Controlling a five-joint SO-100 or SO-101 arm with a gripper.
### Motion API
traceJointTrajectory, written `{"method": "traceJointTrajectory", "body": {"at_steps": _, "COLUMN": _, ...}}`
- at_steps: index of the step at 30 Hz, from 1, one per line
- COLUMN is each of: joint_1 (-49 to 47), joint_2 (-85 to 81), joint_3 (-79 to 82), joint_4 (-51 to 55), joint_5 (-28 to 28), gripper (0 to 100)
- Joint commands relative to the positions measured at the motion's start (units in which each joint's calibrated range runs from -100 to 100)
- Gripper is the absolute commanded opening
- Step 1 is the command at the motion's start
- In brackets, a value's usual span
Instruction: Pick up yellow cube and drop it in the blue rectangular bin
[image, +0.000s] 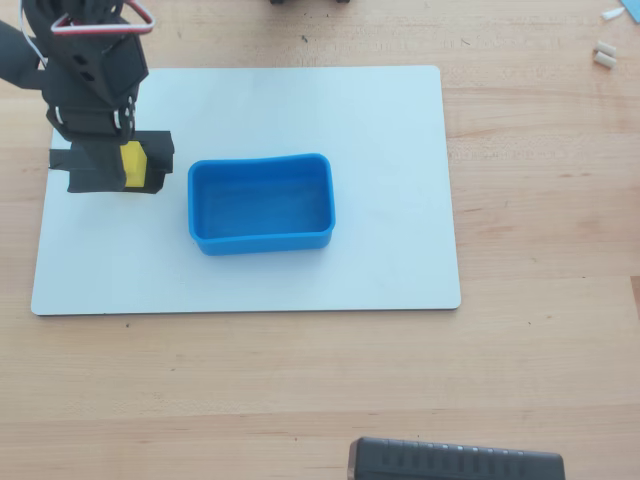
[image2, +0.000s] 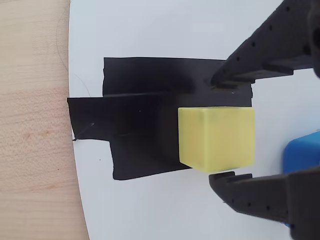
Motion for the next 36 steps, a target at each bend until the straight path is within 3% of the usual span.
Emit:
{"method": "traceJointTrajectory", "body": {"at_steps": 1, "joint_1": 1.17, "joint_2": 0.92, "joint_3": 0.07, "joint_4": -1.24, "joint_5": 0.1, "gripper": 27}}
{"method": "traceJointTrajectory", "body": {"at_steps": 3, "joint_1": 1.26, "joint_2": 1.85, "joint_3": 0.07, "joint_4": -1.65, "joint_5": 0.15, "gripper": 26}}
{"method": "traceJointTrajectory", "body": {"at_steps": 9, "joint_1": 1.17, "joint_2": 2.32, "joint_3": 0.16, "joint_4": -1.81, "joint_5": 0.15, "gripper": 10}}
{"method": "traceJointTrajectory", "body": {"at_steps": 26, "joint_1": -5.86, "joint_2": -17.94, "joint_3": 2.62, "joint_4": 13.63, "joint_5": -6.11, "gripper": 10}}
{"method": "traceJointTrajectory", "body": {"at_steps": 36, "joint_1": -21.38, "joint_2": -33.63, "joint_3": 12.8, "joint_4": 12.88, "joint_5": -13.53, "gripper": 10}}
